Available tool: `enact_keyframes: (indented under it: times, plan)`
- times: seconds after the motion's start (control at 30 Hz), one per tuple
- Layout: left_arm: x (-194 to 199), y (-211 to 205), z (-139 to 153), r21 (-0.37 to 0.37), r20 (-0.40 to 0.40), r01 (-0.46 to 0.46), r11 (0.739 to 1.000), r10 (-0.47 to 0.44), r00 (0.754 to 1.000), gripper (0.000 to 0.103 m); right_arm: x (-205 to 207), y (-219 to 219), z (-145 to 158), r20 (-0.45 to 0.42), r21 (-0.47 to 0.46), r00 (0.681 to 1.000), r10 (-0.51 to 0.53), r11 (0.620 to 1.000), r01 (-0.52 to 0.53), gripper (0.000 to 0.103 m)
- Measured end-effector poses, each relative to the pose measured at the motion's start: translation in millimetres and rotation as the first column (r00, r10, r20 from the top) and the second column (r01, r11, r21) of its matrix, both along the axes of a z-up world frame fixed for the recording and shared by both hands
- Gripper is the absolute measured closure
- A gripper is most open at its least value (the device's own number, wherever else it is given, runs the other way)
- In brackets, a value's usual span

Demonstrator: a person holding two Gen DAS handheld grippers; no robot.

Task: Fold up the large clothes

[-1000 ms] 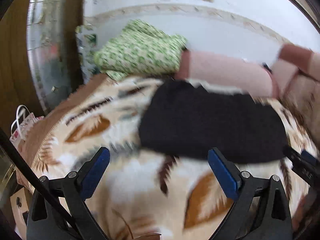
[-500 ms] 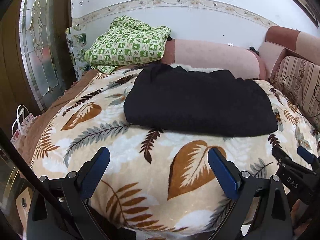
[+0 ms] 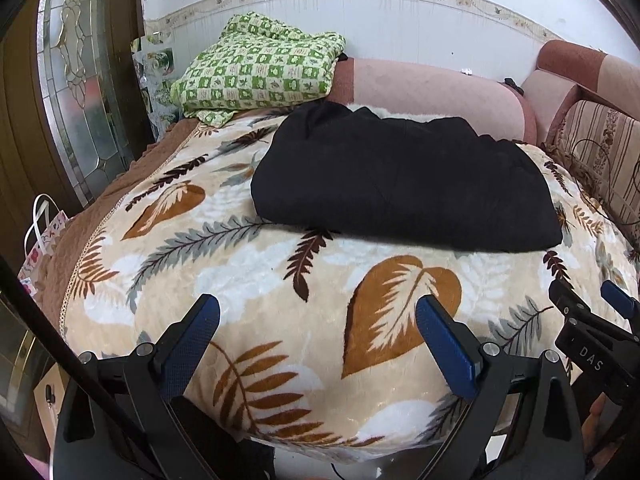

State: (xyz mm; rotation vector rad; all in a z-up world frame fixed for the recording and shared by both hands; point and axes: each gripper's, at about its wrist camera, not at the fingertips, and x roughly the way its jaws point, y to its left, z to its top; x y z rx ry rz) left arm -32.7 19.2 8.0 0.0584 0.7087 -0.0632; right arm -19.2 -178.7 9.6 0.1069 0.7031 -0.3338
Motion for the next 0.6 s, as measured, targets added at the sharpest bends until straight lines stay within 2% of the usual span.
enact_keyframes:
  times: [0.6]
  plan:
    - [12, -9, -19, 0.003, -0.066, 0.029, 1.0, -0.029, 0.997, 0.005, 9, 7, -11, -0.039, -0.054, 0.999, 0.009, 0.998, -0.011, 0.011]
